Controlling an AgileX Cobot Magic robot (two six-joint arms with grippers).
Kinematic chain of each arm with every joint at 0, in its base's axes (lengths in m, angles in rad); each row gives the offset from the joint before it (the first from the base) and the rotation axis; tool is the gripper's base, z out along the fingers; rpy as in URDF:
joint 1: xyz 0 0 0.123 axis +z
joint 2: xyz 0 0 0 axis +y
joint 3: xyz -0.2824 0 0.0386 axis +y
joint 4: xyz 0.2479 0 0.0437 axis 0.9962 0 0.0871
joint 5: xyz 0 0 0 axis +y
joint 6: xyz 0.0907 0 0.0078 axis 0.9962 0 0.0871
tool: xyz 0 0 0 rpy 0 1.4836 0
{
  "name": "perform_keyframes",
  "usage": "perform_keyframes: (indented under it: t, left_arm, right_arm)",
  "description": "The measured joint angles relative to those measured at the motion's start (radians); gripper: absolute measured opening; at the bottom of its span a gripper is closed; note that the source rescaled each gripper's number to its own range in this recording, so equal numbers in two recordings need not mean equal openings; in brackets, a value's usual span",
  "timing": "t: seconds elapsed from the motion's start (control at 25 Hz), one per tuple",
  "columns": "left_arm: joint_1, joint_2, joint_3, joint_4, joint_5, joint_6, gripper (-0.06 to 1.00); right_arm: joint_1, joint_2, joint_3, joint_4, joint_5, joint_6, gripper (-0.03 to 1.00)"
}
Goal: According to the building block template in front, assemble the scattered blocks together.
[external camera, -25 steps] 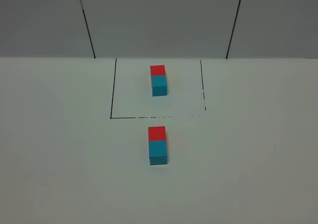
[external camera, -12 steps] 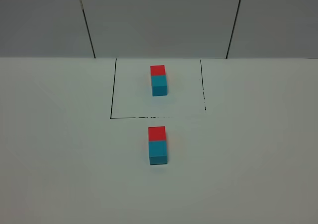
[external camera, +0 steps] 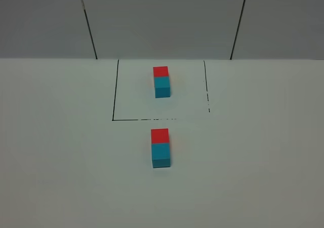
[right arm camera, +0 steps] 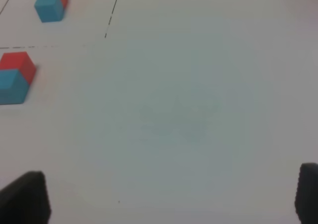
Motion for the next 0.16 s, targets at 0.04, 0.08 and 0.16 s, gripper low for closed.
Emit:
perform_keyframes:
  t: [0.04,0.08,0.16]
  left_arm:
    - [0.000,0.000,0.000,0.000,0.000,0.000,0.67]
    - [0.000,0.000,0.000,0.000,0.000,0.000,0.67]
    - [0.000,0.000,0.000,0.000,0.000,0.000,0.67]
  right_arm:
    - [0.000,0.000,0.000,-0.002,0.000,0.005,1.00]
    - [0.000,0.000,0.000,-0.005,0.000,0.007,1.00]
    - [0.000,0.000,0.000,-0.007,0.000,0.011,1.00]
